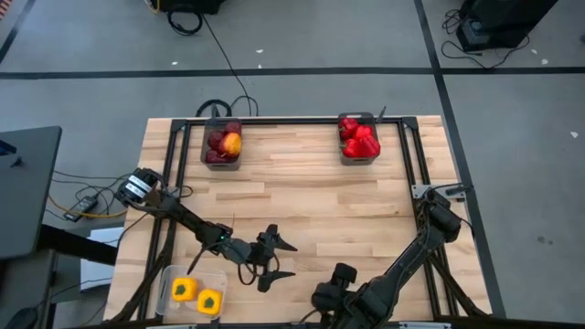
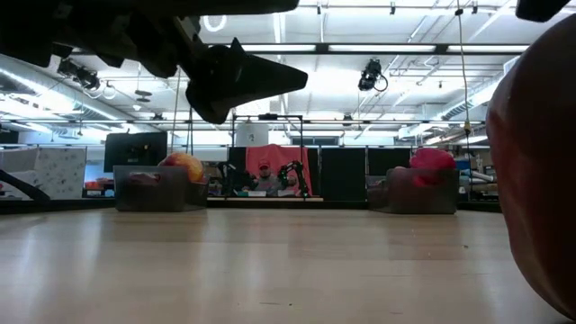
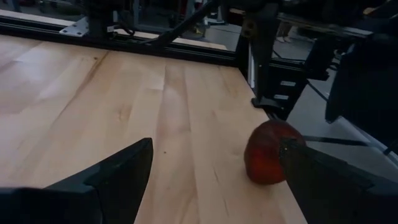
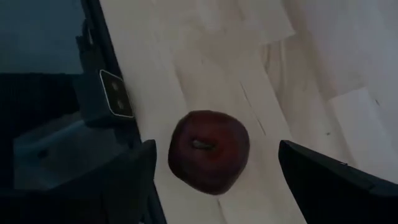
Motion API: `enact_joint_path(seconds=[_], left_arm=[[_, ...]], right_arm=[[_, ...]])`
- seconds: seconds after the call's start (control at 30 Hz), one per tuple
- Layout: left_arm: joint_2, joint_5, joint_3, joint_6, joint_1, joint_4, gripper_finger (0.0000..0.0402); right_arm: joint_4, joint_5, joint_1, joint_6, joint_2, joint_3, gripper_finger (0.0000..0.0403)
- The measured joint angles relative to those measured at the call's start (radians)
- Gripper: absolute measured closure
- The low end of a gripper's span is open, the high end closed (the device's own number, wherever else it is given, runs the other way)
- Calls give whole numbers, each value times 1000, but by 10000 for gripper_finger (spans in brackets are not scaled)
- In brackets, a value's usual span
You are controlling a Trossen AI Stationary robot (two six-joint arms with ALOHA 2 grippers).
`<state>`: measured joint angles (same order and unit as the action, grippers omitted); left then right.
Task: Sort produce into baskets
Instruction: Put the red apple into the left black bin
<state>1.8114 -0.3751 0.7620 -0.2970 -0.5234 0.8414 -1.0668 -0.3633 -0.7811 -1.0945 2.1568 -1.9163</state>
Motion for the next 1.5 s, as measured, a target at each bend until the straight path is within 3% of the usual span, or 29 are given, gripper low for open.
enact_joint_path(seconds=[0.2, 0.53, 0.63, 0.83, 1.23, 1.5], left_arm=[[0, -1, 0, 0, -15, -4, 51], [0, 0, 0, 2, -15, -7, 51], [14, 29, 3, 4, -17, 8, 51], [116, 65, 89, 83, -28, 1, 46], [288, 268, 326, 196, -29, -6, 3], [317, 286, 419, 288, -47, -119, 1]], right_arm=[[24, -11, 0, -33, 6, 0, 56], [7, -39, -3, 71, 35, 5, 56], [-63, -47, -7, 2, 35, 5, 56], [-214, -191, -54, -134, 28, 1, 56], [-294, -277, -158, -379, 18, 1, 56], [-319, -344, -190, -483, 18, 1, 56]])
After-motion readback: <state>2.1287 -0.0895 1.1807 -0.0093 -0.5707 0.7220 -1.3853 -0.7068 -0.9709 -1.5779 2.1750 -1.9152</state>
